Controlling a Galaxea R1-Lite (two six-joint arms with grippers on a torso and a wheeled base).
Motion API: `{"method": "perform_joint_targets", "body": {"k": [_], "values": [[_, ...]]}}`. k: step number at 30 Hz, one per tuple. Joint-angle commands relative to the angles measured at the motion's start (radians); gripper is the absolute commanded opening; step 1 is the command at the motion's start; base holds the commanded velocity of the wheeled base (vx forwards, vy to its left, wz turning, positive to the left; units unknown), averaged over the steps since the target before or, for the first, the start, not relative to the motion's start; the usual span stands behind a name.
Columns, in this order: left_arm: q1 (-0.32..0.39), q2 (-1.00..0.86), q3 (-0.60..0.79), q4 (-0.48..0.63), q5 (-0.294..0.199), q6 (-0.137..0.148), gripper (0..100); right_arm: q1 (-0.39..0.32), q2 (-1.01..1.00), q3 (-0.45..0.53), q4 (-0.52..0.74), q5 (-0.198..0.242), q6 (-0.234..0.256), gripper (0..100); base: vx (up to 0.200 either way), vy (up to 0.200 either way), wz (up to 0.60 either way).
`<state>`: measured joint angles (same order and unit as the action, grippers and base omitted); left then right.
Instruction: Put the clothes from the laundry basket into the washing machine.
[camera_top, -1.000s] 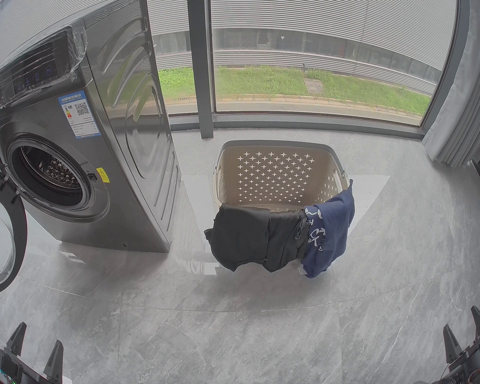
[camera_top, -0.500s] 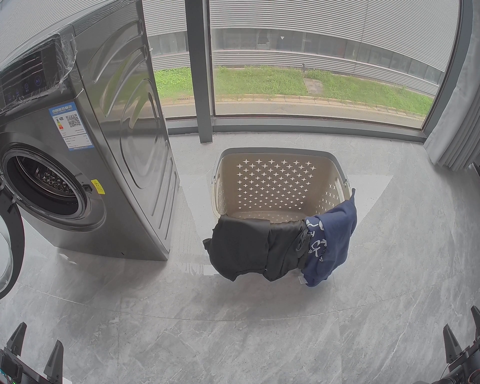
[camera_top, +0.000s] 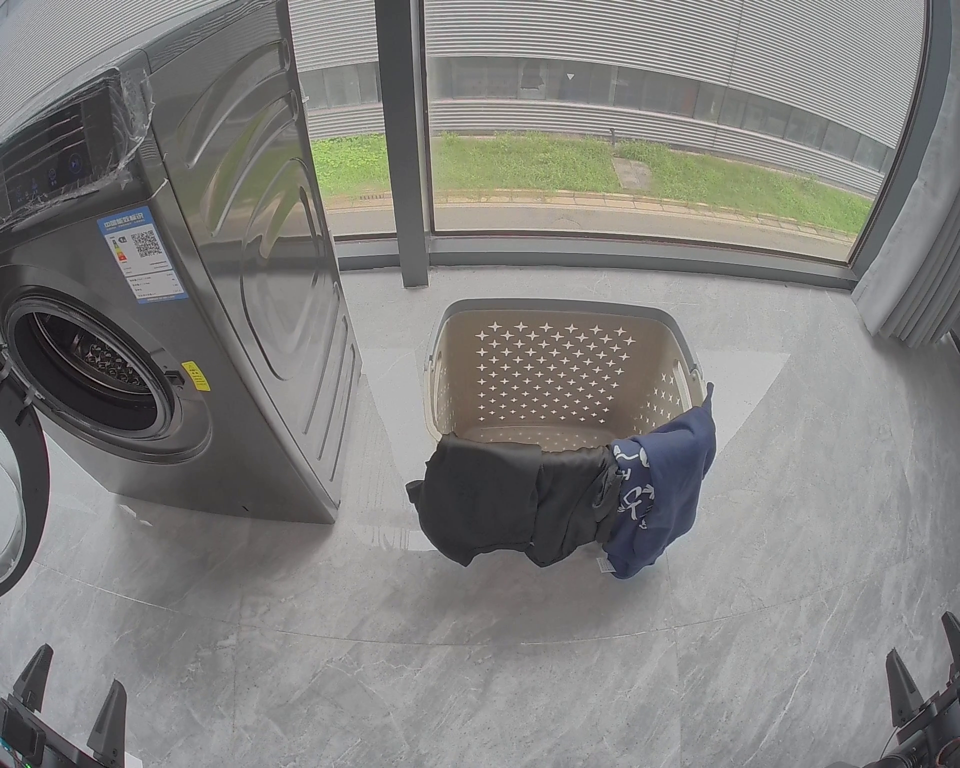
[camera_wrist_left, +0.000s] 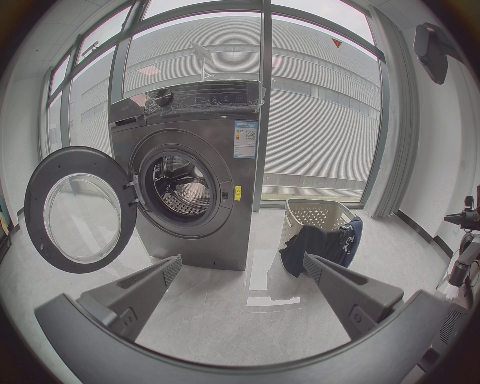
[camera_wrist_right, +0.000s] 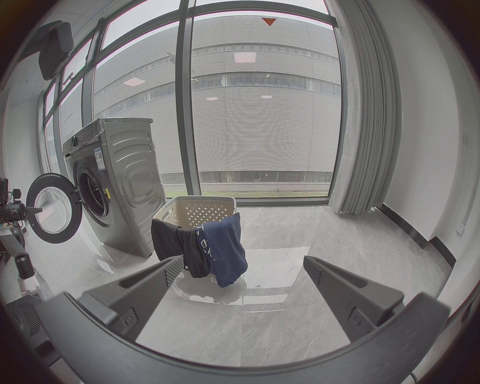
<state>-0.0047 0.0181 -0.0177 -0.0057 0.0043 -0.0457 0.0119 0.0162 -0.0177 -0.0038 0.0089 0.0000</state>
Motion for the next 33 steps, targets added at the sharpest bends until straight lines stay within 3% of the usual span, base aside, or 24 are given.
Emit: {"method": "perform_joint_targets", "body": {"k": [1, 33], "values": [[0.0, -0.018, 0.018, 0.0, 0.0, 0.0, 100, 0.0, -0.013, 0.018, -0.001, 0.002, 0.0, 100, 0.0, 0.0, 0.0], [0.0, -0.018, 0.016, 0.0, 0.0, -0.002, 100, 0.0, -0.013, 0.018, -0.001, 0.002, 0.0, 100, 0.0, 0.0, 0.0]]}}
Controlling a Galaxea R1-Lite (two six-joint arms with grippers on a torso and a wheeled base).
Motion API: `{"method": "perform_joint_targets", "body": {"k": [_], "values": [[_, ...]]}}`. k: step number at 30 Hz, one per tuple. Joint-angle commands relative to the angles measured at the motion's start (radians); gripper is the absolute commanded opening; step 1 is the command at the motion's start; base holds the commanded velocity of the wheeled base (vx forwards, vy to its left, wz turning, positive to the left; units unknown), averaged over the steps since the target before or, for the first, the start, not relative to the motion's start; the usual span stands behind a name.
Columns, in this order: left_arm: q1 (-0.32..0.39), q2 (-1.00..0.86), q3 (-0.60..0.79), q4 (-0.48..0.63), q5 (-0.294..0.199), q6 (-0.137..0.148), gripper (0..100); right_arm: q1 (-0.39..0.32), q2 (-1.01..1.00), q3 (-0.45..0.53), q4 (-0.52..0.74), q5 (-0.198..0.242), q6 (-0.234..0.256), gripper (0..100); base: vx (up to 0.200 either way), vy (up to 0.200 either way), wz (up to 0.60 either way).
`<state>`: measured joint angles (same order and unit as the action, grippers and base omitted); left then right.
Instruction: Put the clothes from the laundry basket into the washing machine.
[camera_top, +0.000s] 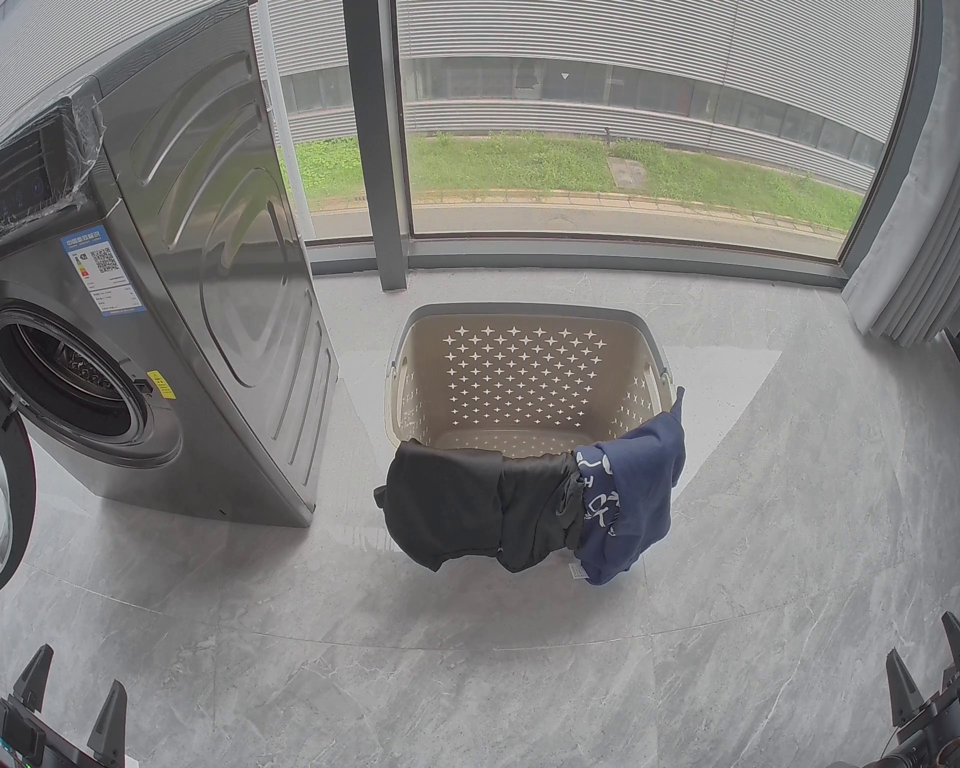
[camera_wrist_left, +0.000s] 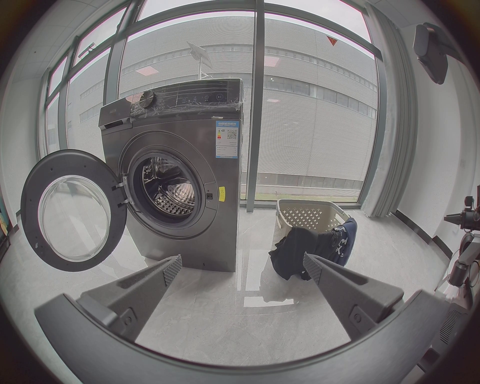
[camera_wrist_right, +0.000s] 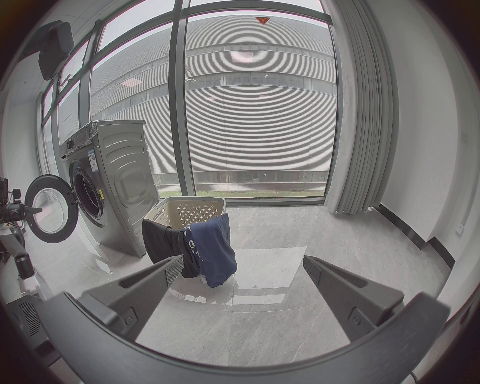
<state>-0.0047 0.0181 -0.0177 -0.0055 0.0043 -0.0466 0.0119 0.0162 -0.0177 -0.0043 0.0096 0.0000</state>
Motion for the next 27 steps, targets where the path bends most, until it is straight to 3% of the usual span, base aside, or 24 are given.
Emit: {"method": "perform_joint_targets", "body": {"k": [1, 9, 21, 27], "values": [[0.0, -0.018, 0.016, -0.001, 0.0, 0.001, 100, 0.0, -0.013, 0.018, 0.0, 0.0, 0.0, 100, 0.0, 0.0, 0.0], [0.0, -0.018, 0.016, -0.001, 0.0, -0.001, 100, 0.0, -0.013, 0.018, 0.0, 0.001, 0.0, 100, 0.0, 0.0, 0.0], [0.0, -0.018, 0.018, -0.001, 0.0, -0.001, 100, 0.0, -0.013, 0.018, 0.0, 0.0, 0.0, 100, 0.2, 0.0, 0.0], [0.0, -0.018, 0.018, -0.001, 0.0, -0.001, 100, 0.0, -0.013, 0.018, 0.0, 0.001, 0.002, 100, 0.0, 0.0, 0.0]]}}
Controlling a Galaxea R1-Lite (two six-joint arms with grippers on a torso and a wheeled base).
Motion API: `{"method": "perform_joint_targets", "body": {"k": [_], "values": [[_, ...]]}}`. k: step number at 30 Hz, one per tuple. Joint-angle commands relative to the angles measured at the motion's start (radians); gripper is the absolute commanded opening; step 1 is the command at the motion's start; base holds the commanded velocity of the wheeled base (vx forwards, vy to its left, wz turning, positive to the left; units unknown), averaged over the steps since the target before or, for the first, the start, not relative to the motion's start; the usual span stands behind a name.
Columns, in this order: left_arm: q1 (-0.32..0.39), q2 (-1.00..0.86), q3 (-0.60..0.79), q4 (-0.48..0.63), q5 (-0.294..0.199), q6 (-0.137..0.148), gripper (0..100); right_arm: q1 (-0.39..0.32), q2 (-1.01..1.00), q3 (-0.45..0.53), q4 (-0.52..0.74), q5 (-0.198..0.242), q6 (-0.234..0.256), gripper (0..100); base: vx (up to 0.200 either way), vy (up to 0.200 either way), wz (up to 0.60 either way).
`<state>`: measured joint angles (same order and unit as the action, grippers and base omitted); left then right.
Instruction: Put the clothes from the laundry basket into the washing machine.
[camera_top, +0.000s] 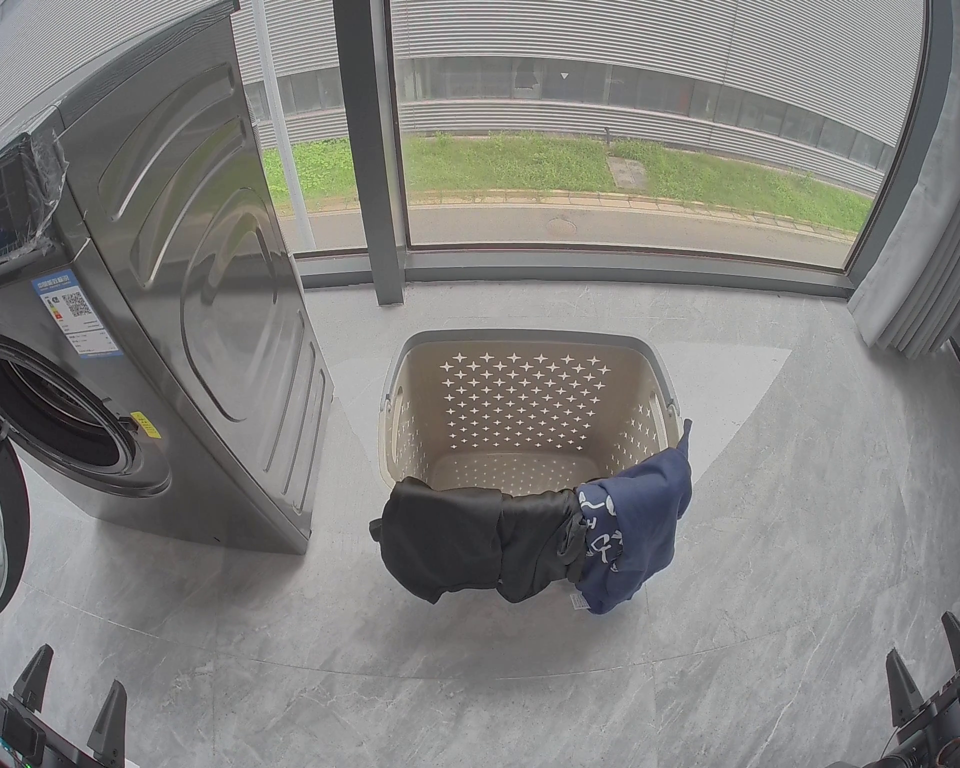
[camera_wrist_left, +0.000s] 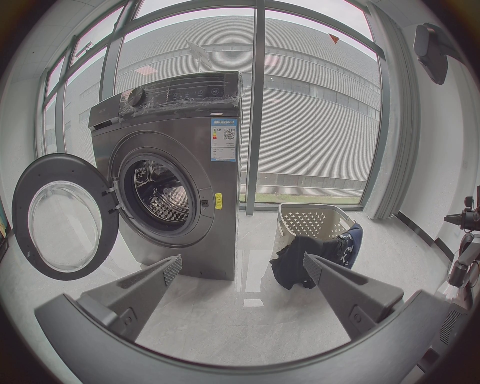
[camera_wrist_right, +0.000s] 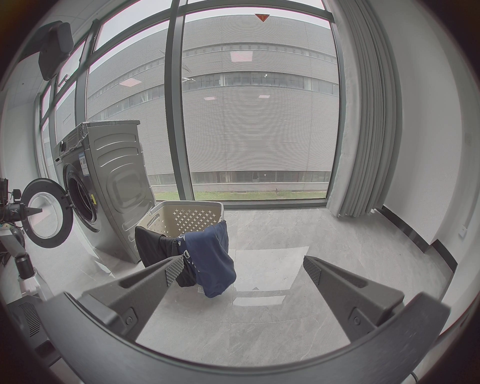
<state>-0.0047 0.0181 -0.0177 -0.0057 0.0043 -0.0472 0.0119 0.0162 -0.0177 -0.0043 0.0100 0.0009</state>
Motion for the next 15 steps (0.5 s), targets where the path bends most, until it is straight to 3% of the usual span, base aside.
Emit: {"method": "perform_joint_targets", "body": {"k": [1, 15], "values": [[0.0, -0.018, 0.018, 0.0, 0.0, 0.0, 100, 0.0, -0.013, 0.018, 0.0, 0.001, 0.001, 100, 0.0, 0.0, 0.0], [0.0, -0.018, 0.018, 0.0, 0.0, -0.002, 100, 0.0, -0.012, 0.018, 0.0, -0.001, 0.001, 100, 0.0, 0.0, 0.0]]}}
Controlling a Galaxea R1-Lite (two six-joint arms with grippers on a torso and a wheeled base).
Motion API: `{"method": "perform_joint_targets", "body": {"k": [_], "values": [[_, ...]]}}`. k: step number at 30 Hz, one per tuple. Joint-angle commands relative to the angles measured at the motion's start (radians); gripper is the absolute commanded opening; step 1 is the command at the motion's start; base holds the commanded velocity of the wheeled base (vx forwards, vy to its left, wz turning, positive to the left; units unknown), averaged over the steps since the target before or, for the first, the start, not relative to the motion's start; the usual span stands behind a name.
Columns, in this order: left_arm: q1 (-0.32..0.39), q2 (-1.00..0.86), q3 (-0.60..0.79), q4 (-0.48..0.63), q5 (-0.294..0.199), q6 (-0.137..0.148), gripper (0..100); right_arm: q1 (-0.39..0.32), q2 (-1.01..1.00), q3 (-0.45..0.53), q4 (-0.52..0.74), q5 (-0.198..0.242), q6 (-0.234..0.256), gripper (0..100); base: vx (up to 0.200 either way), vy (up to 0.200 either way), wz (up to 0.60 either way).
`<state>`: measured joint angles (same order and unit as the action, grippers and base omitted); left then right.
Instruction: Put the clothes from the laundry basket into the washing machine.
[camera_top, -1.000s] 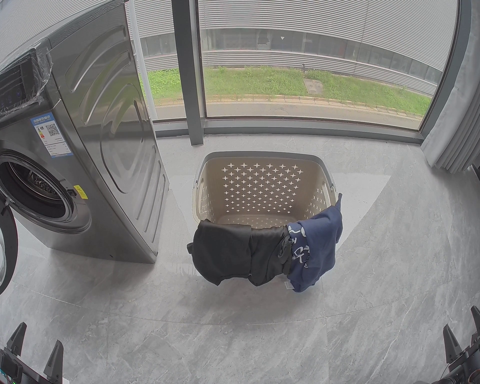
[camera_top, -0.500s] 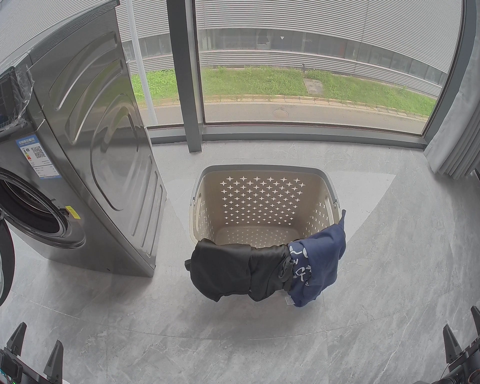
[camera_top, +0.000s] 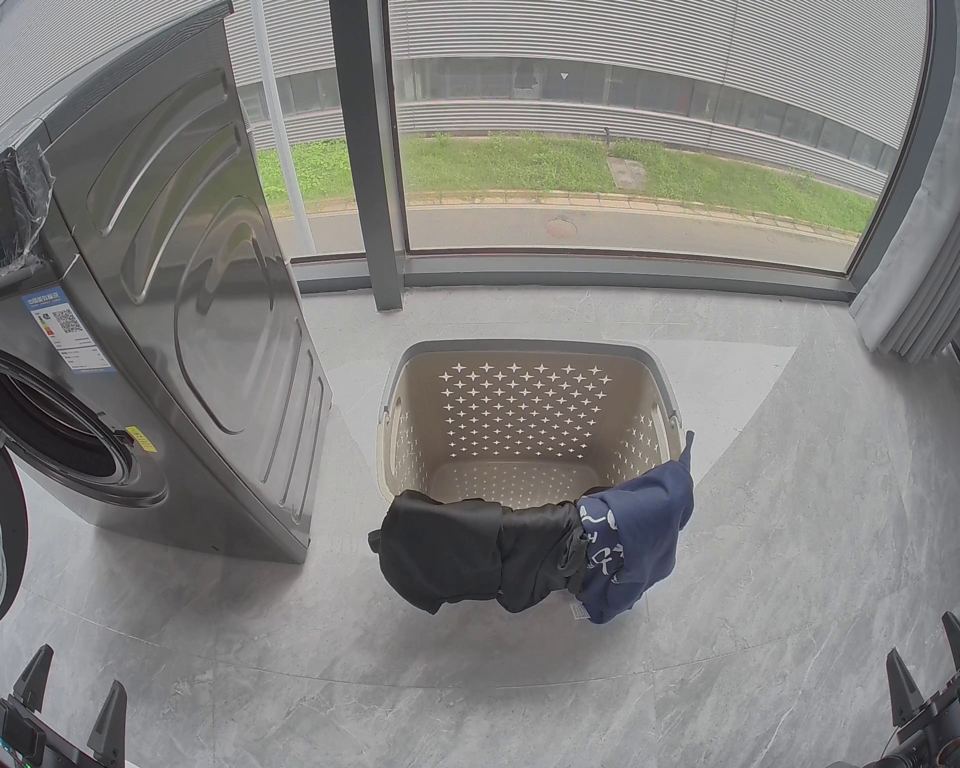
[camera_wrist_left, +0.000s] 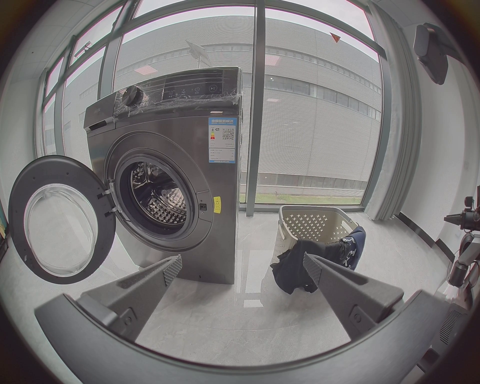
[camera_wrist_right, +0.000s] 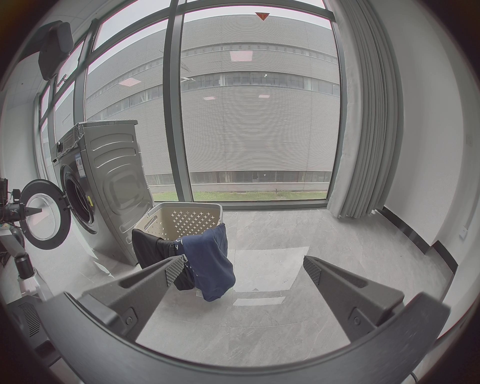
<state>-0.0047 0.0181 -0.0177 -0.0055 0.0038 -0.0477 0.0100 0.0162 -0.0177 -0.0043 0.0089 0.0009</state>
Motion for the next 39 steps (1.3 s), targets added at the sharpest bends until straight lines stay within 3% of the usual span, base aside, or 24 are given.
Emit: {"method": "perform_joint_targets", "body": {"k": [1, 9, 14, 17, 19, 24, 26, 30, 39], "values": [[0.0, -0.018, 0.018, -0.001, 0.001, -0.001, 100, 0.002, -0.012, 0.018, 0.0, 0.0, 0.001, 100, 0.2, 0.0, 0.0], [0.0, -0.018, 0.018, 0.001, 0.002, -0.001, 100, 0.001, -0.016, 0.013, -0.02, -0.021, 0.013, 100, 0.05, 0.0, 0.0], [0.0, -0.018, 0.018, -0.001, 0.002, -0.001, 100, 0.011, 0.019, -0.14, -0.046, -0.04, 0.097, 100, 0.0, 0.0, 0.0], [0.0, -0.018, 0.018, -0.001, 0.002, 0.0, 100, 0.016, 0.123, -0.134, 0.053, -0.027, 0.103, 100, 0.0, 0.0, 0.0], [0.0, -0.018, 0.016, -0.001, 0.002, -0.001, 100, 0.042, 0.209, -0.102, 0.11, 0.006, 0.111, 100, 0.0, 0.0, 0.0], [0.0, -0.018, 0.016, -0.001, 0.002, -0.001, 100, 0.057, 0.409, -0.074, 0.099, 0.022, 0.107, 100, 0.0, 0.0, 0.0], [0.0, -0.018, 0.016, -0.001, 0.002, -0.001, 100, 0.068, 0.538, -0.081, 0.041, 0.039, 0.102, 100, 0.0, 0.0, 0.0], [0.0, -0.018, 0.018, -0.001, 0.002, -0.001, 100, 0.105, 0.729, -0.09, -0.109, 0.117, 0.131, 100, 0.0, 0.0, 0.0], [0.0, -0.018, 0.018, -0.001, 0.002, -0.001, 100, 0.133, 1.127, -0.096, -0.379, 0.118, 0.146, 100, 0.0, 0.0, 0.0]]}}
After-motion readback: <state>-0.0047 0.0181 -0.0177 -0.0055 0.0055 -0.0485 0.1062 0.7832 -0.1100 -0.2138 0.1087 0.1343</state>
